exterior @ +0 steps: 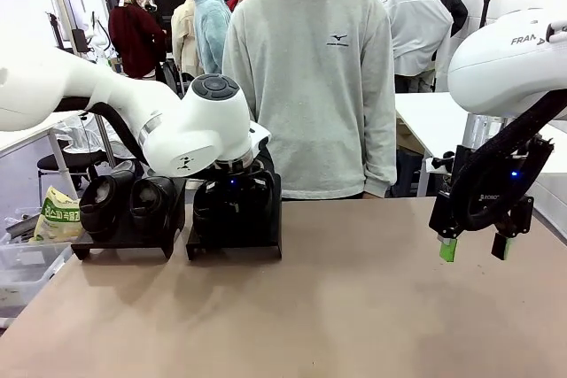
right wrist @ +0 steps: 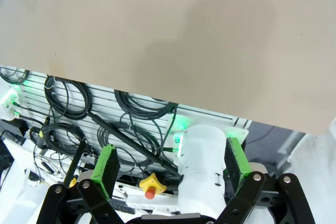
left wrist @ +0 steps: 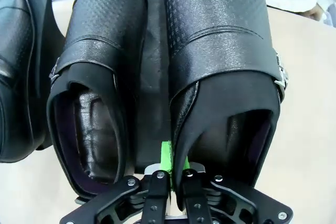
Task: Organize the shoes by placing them on the stand.
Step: Place the Shoe from the middle of the table onto the Shoes Stand.
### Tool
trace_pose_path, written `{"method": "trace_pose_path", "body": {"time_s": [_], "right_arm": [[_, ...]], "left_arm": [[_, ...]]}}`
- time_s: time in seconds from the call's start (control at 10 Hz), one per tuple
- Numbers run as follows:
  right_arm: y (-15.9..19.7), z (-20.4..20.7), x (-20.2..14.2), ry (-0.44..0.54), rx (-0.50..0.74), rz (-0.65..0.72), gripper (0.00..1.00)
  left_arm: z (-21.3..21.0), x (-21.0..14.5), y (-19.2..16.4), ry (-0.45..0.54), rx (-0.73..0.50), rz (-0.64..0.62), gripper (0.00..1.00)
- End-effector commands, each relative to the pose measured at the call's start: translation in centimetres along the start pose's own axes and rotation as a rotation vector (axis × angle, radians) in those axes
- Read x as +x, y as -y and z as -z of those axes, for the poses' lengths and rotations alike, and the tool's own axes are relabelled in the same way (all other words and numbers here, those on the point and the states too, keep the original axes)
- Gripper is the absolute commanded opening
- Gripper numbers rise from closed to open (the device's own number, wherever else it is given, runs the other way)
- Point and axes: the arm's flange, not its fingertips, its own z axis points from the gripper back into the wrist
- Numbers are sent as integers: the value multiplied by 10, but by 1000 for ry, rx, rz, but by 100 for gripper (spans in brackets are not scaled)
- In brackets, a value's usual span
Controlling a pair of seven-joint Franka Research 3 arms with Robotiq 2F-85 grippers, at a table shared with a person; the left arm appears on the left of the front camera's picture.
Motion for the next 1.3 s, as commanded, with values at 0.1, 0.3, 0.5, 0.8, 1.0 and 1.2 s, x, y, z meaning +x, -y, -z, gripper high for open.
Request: {"method": "trace_pose_path", "body": {"time_s": [0.1, 0.3, 0.5, 0.8, 1.0, 1.2], "right_arm": [[-1, -3, 3, -3, 2, 8, 100], [-1, -3, 3, -3, 2, 8, 100], [-1, -3, 3, -3, 2, 8, 100], [-1, -3, 3, -3, 2, 8, 100], [-1, -3, 3, -3, 2, 8, 100], [-1, -3, 3, -3, 2, 8, 100]], "left_arm": [[-2, 15, 2, -54, -18, -45, 0], [0, 16, 0, -96, -22, -46, 0], [-1, 17, -1, -114, -22, -32, 0], [3, 17, -5, -147, -13, -29, 0], [4, 18, -4, -146, -8, -26, 0], [6, 19, -4, -145, -7, -19, 38]]}}
